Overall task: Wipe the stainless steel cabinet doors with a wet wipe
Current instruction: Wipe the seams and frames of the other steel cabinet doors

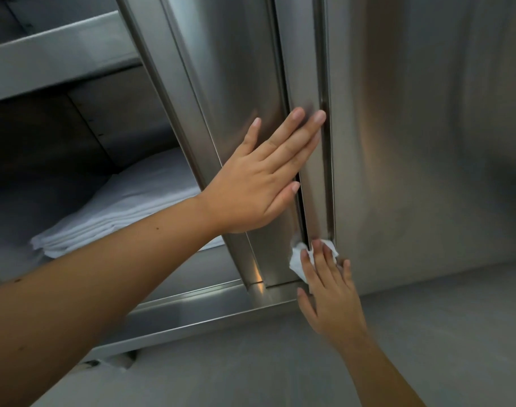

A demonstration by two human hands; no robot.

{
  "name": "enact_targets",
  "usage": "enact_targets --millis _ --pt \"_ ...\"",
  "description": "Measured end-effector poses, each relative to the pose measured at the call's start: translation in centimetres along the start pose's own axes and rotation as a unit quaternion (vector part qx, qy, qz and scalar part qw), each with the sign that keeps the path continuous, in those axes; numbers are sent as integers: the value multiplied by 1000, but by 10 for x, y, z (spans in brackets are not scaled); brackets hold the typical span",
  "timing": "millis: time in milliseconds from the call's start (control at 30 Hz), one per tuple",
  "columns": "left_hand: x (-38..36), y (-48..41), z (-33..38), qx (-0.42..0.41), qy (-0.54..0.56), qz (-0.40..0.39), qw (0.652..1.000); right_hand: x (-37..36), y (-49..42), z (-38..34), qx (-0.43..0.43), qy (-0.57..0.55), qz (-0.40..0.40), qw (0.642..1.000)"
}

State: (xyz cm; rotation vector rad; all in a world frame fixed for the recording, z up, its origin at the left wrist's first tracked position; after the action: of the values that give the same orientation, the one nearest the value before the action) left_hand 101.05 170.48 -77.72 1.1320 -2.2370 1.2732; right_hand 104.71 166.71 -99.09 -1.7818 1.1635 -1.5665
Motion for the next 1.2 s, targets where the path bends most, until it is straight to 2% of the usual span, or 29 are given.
enact_targets --millis 167,433,533,700,800,900,967,1067,1200 --pt "1 0 1 6 7 -3 1000 -9 9 4 -13 32 -42 999" --pt "1 0 1 13 4 2 1000 22 -40 -11 -17 -1 41 999" --pt "1 0 0 9 2 -8 1000 7 -16 -4 -17 12 13 1000" --pt "0 -1 1 11 5 -17 1000 -21 35 9 -48 38 -79 995" --pt "0 -1 0 15 5 -19 1000 -23 40 10 -69 35 -99 992" --pt "1 -1 2 13 5 -20 1000 -16 35 9 -56 27 -79 995" --pt "2 -1 1 16 7 -17 1000 -6 17 4 -35 20 -38 998" --pt "1 0 2 22 9 -9 1000 6 -11 -2 -48 22 10 999" --pt "1 -1 2 17 9 -13 1000 -4 -4 -1 -57 36 -1 998"
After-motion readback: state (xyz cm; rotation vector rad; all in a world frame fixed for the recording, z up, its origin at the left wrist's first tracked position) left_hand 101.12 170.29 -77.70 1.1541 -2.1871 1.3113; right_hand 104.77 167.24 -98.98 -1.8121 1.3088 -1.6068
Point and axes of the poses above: each hand's wrist, its own y-axis away from the middle knuckle, its own x-axis out of the back of the hand, z = x × y, the point moved 9 cm from there along -y, towards the middle knuckle, and after that the axes turned 8 degrees about z, right-handed, at the moved point
